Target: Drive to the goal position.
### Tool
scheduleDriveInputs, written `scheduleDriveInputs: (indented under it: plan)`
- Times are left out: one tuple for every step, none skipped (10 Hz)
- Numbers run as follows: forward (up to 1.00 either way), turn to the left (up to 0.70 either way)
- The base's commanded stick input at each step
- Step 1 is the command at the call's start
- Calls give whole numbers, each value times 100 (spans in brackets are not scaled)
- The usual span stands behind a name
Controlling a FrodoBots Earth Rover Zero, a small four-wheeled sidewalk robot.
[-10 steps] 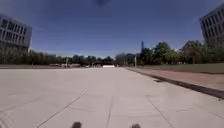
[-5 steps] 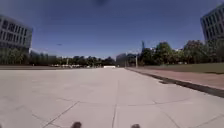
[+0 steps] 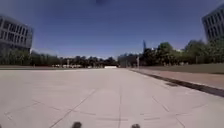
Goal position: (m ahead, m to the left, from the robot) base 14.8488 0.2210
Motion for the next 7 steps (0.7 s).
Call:
scheduleDriveInputs:
  plan:
    - [85,4]
    - [85,4]
    - [85,4]
    - [85,4]
    - [85,4]
    - [85,4]
    - [85,4]
